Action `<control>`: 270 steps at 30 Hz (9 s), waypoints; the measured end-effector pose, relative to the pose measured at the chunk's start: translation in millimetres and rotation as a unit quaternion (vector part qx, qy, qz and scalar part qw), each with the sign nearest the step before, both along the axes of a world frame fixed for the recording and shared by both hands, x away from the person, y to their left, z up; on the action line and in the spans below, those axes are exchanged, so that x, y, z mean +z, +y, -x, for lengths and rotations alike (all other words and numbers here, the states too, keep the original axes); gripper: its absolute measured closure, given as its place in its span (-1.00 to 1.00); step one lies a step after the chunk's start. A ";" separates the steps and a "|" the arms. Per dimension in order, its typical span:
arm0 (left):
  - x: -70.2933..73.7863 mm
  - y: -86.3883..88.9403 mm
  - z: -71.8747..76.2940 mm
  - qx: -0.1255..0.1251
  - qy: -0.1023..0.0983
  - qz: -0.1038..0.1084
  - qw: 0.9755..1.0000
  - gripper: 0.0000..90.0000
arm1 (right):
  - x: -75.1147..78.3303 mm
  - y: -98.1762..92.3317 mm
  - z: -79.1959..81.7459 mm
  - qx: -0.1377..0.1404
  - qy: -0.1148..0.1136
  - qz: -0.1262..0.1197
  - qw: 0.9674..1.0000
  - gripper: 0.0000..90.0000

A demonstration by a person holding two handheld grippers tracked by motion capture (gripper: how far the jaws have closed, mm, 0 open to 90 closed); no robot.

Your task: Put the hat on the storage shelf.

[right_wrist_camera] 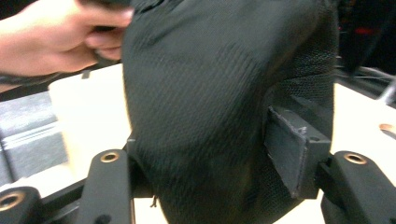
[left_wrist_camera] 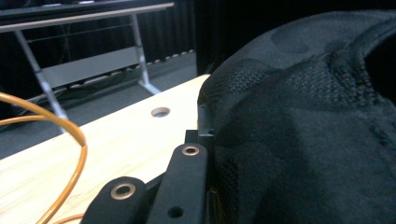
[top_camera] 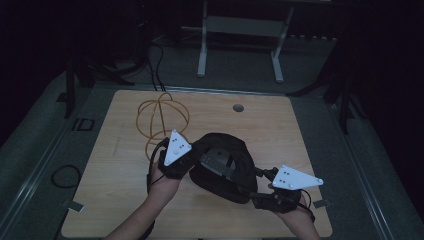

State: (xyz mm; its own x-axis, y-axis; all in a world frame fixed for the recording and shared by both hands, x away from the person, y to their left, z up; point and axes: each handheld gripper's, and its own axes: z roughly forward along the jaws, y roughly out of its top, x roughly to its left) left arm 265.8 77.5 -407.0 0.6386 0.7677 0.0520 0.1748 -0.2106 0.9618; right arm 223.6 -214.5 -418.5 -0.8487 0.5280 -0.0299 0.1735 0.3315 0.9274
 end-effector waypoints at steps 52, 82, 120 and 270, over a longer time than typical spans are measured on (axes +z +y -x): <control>0.2 27.8 2.1 -0.260 -0.015 0.054 0.964 0.96 | 31.1 8.8 1.2 0.053 -0.064 0.002 0.997 0.98; -32.6 65.1 19.3 -0.146 0.024 -0.007 0.989 -0.28 | 79.4 -18.5 -34.2 -0.049 -0.101 -0.052 0.992 0.98; -133.6 139.5 58.4 0.033 0.094 0.004 0.995 -0.96 | 131.9 105.6 -139.1 -0.058 -0.109 -0.035 0.992 0.98; -148.5 141.2 55.1 0.004 0.115 0.018 0.993 -0.96 | -99.8 53.9 -84.4 0.053 0.061 0.040 0.996 -0.69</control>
